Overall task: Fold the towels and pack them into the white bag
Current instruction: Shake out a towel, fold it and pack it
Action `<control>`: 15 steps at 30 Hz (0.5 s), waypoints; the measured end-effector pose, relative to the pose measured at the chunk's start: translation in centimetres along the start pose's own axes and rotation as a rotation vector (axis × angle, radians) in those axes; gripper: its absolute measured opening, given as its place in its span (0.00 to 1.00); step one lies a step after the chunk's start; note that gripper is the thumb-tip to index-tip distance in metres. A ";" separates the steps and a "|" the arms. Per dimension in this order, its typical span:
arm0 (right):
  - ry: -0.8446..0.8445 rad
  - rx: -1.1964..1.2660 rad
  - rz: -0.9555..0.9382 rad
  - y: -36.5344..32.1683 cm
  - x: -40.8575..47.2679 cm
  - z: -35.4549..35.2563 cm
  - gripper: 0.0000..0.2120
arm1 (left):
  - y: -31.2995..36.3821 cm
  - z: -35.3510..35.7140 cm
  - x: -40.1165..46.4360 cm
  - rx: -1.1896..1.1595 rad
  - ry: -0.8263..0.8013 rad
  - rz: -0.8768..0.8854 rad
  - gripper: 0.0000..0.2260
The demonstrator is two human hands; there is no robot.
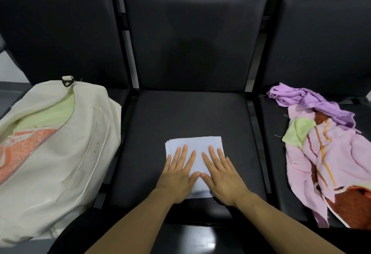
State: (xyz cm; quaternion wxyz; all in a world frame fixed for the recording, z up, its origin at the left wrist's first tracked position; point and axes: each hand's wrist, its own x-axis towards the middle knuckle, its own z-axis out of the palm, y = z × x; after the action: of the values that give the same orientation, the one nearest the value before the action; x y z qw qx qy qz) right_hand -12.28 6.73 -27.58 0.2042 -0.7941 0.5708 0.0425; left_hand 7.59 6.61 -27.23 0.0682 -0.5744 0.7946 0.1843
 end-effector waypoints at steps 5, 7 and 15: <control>-0.119 -0.012 0.051 -0.8 -0.4 -2.9 0.38 | -0.3 -0.4 -0.2 0.023 0.033 -0.097 0.34; -0.171 -0.045 0.108 -1.7 -1.1 -3.8 0.38 | -0.6 -0.7 0.0 -0.026 0.068 -0.224 0.38; 0.024 0.186 0.268 -5.7 -2.3 -3.8 0.18 | -1.3 -3.2 -0.2 -0.316 0.224 -0.529 0.45</control>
State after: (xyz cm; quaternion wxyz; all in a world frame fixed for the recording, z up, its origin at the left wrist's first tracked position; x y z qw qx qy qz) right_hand -8.45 8.86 -21.81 0.2625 -0.6891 0.6754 0.0067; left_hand 9.20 5.30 -24.48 -0.0638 -0.7811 0.5820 0.2169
